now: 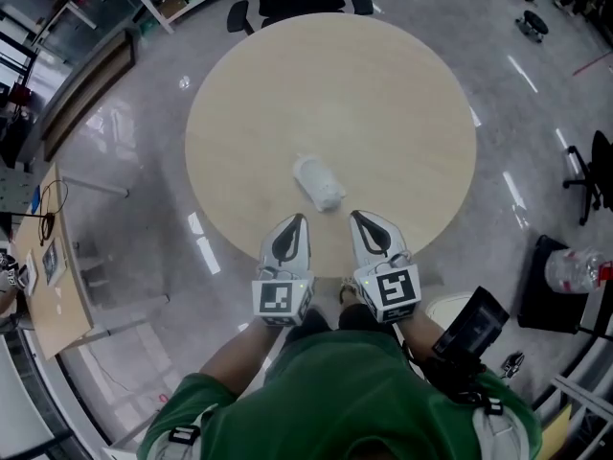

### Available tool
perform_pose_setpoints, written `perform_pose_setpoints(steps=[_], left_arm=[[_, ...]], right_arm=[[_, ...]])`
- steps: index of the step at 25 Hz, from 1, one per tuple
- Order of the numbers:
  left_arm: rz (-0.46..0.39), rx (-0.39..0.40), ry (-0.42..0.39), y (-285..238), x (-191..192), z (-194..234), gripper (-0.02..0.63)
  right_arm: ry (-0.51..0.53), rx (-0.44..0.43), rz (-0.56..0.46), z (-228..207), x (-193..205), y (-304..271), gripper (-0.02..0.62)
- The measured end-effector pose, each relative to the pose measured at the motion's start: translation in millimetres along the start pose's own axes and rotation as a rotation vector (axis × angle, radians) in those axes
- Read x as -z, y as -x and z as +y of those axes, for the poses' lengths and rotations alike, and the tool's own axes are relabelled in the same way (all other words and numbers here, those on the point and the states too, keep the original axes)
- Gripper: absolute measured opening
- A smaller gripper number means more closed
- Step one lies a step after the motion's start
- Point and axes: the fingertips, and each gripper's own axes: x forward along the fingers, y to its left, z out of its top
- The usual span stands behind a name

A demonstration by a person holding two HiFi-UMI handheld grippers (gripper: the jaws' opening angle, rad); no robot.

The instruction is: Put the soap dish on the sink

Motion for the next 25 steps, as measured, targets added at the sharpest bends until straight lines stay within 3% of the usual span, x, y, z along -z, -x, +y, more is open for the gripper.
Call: perform_pose_setpoints(steps=[18, 25], left_arm=[[-0.113, 0.127, 0.007, 151, -15, -7, 0.005], [-0.125, 0.159, 0.007, 188, -17, -18, 0.006]], right_arm=[[0.078, 0.117, -0.073, 132, -23, 99, 0.003], [0.081, 0.16, -0.063, 159, -22, 130, 0.003]])
